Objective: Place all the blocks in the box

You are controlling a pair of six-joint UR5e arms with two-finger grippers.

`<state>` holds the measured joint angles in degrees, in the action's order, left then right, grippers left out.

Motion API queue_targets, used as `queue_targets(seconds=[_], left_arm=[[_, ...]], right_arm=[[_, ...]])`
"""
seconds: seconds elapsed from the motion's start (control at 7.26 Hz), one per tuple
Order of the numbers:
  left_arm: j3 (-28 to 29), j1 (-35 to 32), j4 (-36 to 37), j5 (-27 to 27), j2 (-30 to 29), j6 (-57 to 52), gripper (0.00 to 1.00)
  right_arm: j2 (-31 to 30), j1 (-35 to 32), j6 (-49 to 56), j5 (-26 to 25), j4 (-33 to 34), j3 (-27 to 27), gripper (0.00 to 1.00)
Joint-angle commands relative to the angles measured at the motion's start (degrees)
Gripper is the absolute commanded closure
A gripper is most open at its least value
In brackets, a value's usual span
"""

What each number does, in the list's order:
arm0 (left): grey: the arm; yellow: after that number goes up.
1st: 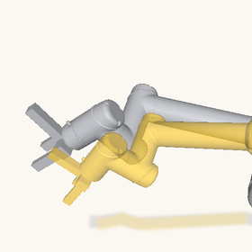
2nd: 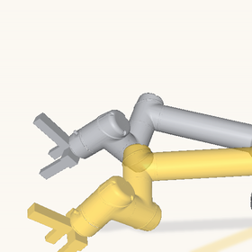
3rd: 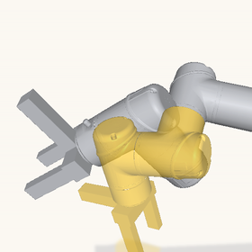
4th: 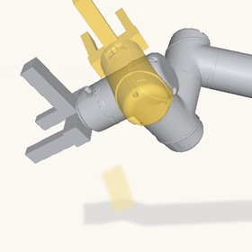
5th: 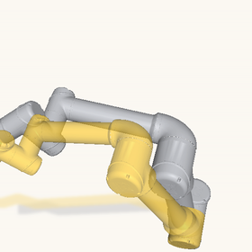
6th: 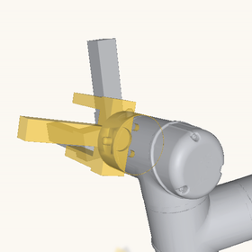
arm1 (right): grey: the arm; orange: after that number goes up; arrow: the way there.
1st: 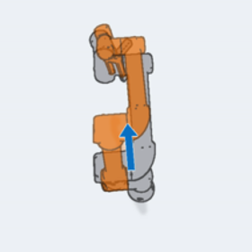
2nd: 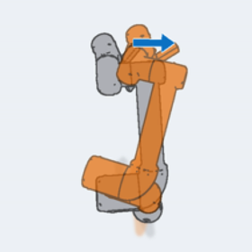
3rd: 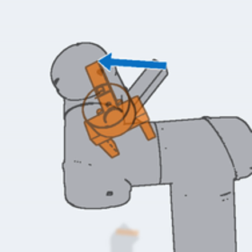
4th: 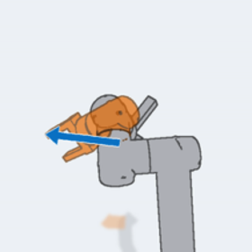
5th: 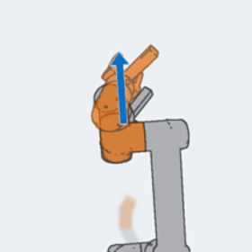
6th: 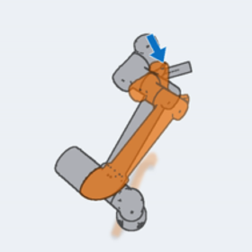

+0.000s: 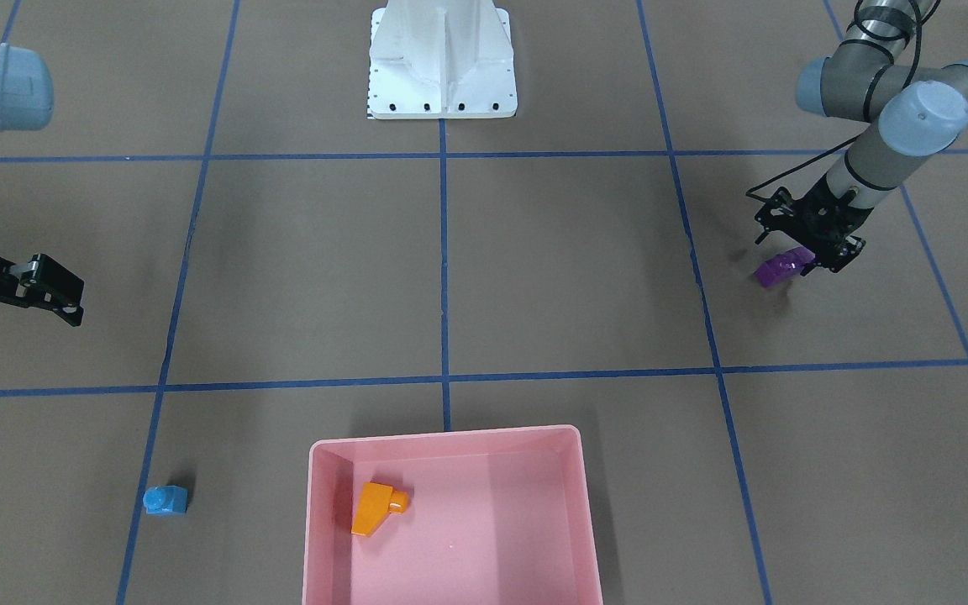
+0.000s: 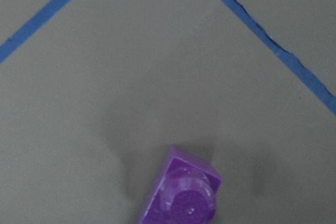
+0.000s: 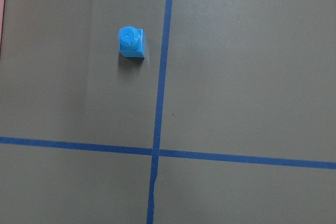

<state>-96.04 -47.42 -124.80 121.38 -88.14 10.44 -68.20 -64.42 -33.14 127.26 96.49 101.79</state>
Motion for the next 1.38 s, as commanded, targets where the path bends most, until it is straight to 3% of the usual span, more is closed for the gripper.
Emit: queue_targets(seconds=[0.0,0.28,0.41,0.55,0.83,1.1,1.24], left_arm=[[-0.29,0.14,-0.09,0.08,-0.19,0.11,1.0],[-1.95,-0.3,-0.18,0.08,-0.1,6.92,1.0],[-3.87,-0.56,-0.09,0.08,-0.1,14.1,1.0],[-5.72,-1.09,-0.18,0.08,-0.8,27.92,1.0],[-6.97,-1.18,0.35,0.08,-9.64,52.67,1.0],[-5.57,-1.18,2.96,0.0,-20.09,60.63,1.0],[-3.82,-1.44,9.51,-1.05,-27.89,61.97,1.0]], right_arm=[[0.0,0.09,0.0,0.01,-0.07,-0.02,0.0],[0.0,0.09,0.0,-0.17,-0.25,-0.1,0.0],[0.0,0.09,0.0,-0.26,-0.34,-0.19,0.0],[0.09,0.09,0.0,-0.17,-0.42,-0.54,0.0],[0.78,0.18,-0.09,-0.52,-0.69,-1.33,0.0],[2.27,0.35,-0.35,-0.78,-2.17,-2.82,0.0],[3.68,0.35,-0.18,-0.78,-5.14,-5.44,0.0]])
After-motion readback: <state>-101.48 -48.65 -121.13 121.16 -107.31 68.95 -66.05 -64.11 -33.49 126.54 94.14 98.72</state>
